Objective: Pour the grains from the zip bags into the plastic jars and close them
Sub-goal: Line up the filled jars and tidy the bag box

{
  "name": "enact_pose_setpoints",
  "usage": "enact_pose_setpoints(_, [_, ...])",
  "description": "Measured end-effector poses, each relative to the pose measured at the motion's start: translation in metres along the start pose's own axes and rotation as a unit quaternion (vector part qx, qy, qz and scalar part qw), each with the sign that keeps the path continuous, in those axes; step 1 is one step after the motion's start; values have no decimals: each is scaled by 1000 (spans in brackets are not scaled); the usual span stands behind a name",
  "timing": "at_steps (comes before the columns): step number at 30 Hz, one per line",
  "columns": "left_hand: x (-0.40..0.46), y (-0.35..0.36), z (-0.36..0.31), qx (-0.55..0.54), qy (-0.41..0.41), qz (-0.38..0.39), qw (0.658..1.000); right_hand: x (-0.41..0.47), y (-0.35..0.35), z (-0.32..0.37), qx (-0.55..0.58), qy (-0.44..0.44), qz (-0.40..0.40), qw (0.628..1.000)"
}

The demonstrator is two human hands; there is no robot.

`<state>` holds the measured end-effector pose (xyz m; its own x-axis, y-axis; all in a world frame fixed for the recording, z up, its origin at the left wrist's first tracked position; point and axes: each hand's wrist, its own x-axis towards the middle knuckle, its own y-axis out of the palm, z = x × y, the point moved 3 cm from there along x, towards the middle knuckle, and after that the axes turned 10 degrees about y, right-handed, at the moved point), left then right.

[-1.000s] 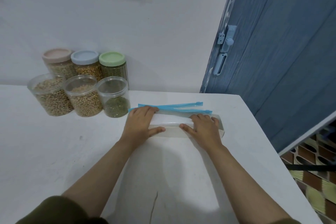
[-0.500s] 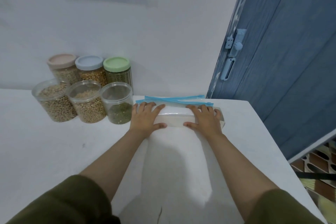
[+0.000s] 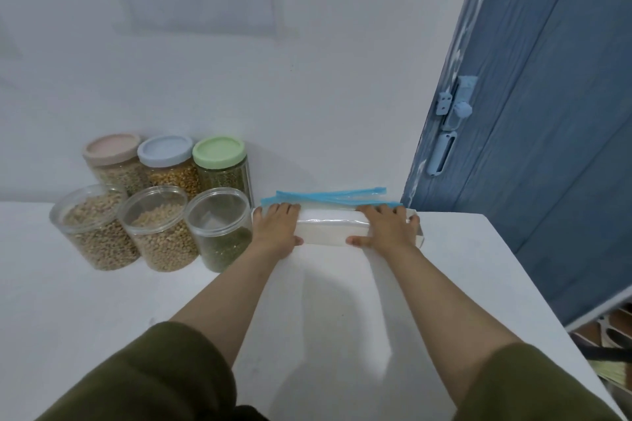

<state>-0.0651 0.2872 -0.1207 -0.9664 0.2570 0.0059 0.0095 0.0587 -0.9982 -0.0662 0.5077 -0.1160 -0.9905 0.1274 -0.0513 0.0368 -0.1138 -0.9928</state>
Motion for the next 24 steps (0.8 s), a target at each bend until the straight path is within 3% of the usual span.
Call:
enact_pose_setpoints(5, [0, -1, 2, -9, 3, -33, 999, 3, 1, 6, 17, 29, -10, 999])
enact_pose_setpoints(13, [-6, -4, -1, -146, 11, -94, 985, -6, -1, 4, 55, 0, -64, 996])
enact_pose_setpoints(18, [-6, -6, -12, -120, 40, -103, 987, -11, -7, 10, 77, -31, -98, 992])
enact_pose_setpoints(24, [-11, -4, -10, -97, 43, -108, 988, -14, -4, 12, 78, -52, -74, 993])
